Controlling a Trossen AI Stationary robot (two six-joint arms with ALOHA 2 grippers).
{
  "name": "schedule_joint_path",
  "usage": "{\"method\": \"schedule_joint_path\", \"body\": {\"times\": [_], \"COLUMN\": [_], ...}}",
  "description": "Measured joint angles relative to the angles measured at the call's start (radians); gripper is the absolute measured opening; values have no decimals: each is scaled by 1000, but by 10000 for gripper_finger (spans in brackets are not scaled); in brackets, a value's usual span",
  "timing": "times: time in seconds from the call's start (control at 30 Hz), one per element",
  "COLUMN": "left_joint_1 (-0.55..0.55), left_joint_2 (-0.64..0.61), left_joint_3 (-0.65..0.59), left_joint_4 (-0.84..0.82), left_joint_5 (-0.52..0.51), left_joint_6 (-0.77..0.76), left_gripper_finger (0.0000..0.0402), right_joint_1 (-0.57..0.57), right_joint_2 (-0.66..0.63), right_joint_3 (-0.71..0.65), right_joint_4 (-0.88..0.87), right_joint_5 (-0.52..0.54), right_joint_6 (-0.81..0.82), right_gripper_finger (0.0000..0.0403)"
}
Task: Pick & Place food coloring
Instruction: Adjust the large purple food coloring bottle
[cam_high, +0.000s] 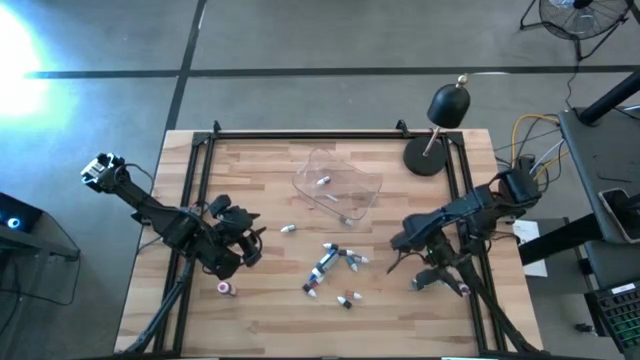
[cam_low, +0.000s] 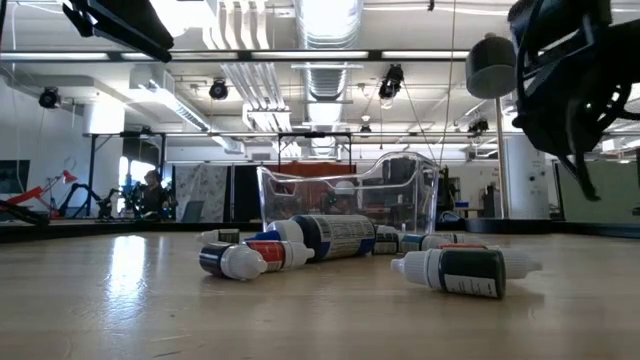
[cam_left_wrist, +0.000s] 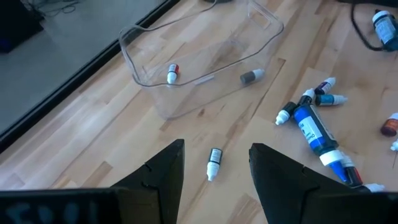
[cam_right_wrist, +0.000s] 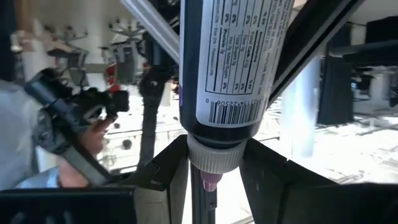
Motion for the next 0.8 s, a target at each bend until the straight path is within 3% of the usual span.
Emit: {"method": "schedule_joint_path", "body": {"times": [0.23,0.8], "left_joint_1": [0,0], "left_joint_2": [0,0], "left_joint_3": [0,0], "left_joint_4": [0,2], "left_joint_5": [-20,-19], "left_joint_6": [20,26], "left_gripper_finger": [156,156], "right_joint_1": [85,171], "right_joint_2": [29,262], "right_joint_3": [8,139], "right_joint_4": [133,255], "right_joint_5": [-10,-52], "right_joint_6": [155,56], "right_gripper_finger": [118,119]}}
